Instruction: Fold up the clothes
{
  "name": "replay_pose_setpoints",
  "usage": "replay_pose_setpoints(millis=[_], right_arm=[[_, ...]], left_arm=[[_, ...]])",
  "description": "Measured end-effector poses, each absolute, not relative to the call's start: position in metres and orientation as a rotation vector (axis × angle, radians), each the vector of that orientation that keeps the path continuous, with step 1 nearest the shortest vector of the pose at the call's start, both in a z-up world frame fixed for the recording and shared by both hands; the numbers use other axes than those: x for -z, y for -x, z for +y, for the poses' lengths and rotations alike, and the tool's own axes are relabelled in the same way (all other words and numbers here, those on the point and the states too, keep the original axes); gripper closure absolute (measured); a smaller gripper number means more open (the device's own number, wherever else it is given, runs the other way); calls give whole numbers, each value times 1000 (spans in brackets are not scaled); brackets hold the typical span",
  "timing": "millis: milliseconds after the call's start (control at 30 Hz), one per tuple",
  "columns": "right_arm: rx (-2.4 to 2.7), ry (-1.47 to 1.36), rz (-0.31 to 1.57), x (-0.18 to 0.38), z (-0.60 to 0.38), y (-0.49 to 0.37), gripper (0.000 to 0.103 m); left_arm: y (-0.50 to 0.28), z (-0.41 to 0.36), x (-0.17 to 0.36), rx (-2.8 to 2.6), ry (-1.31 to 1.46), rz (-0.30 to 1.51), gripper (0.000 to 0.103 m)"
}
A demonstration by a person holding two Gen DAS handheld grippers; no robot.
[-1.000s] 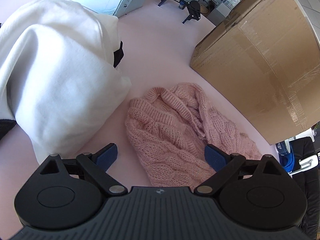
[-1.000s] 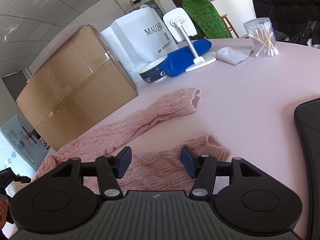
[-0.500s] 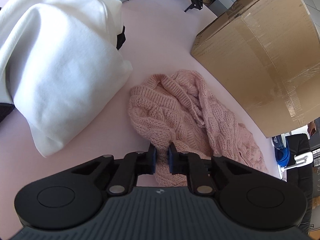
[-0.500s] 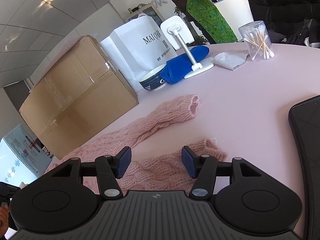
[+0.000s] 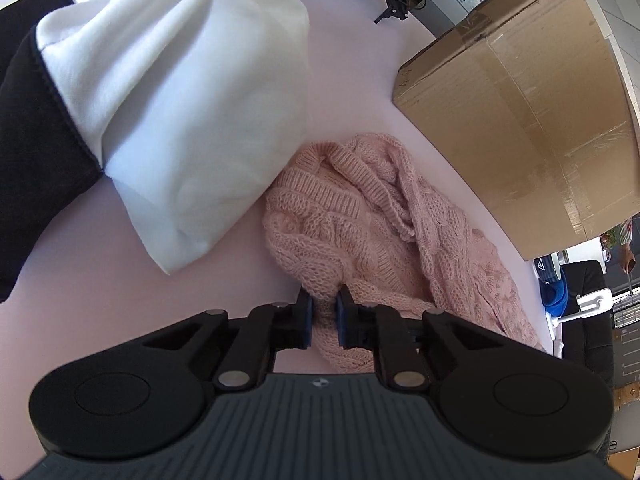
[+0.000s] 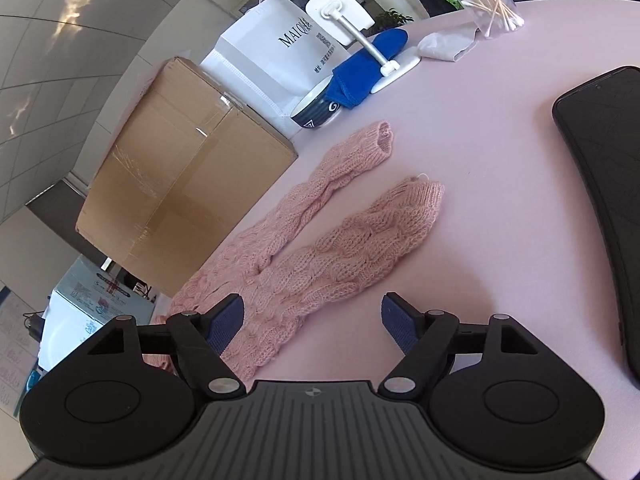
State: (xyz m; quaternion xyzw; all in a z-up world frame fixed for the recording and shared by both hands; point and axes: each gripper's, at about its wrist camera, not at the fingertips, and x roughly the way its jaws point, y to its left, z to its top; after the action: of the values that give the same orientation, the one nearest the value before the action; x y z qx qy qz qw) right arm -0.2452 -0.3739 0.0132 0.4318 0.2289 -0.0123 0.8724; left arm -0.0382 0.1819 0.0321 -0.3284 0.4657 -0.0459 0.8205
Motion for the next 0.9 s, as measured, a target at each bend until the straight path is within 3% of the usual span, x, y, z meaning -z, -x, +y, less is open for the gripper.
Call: replay_pose_setpoints(millis=[400, 667, 733, 800, 867, 900], right_arm=[[135, -982, 527, -18, -366, 217, 30], [49, -1196, 622, -12, -370, 218, 32], [66, -1173, 631, -15, -363, 206, 32], [72, -1124, 644, -18, -356, 194, 32], [91, -1089, 647, -20, -350, 186, 37], [101, -1075, 648, -21, -348, 184, 44]], left_arm=[[86, 207, -35, 92, 691, 991, 92], [79, 199, -33, 92, 686, 986, 88], [78, 196, -33, 98, 685, 977, 84], [77, 194, -34, 115, 692, 969, 69], [77, 192, -34, 130, 701, 963, 60], [77, 191, -35, 138, 706, 960, 59]])
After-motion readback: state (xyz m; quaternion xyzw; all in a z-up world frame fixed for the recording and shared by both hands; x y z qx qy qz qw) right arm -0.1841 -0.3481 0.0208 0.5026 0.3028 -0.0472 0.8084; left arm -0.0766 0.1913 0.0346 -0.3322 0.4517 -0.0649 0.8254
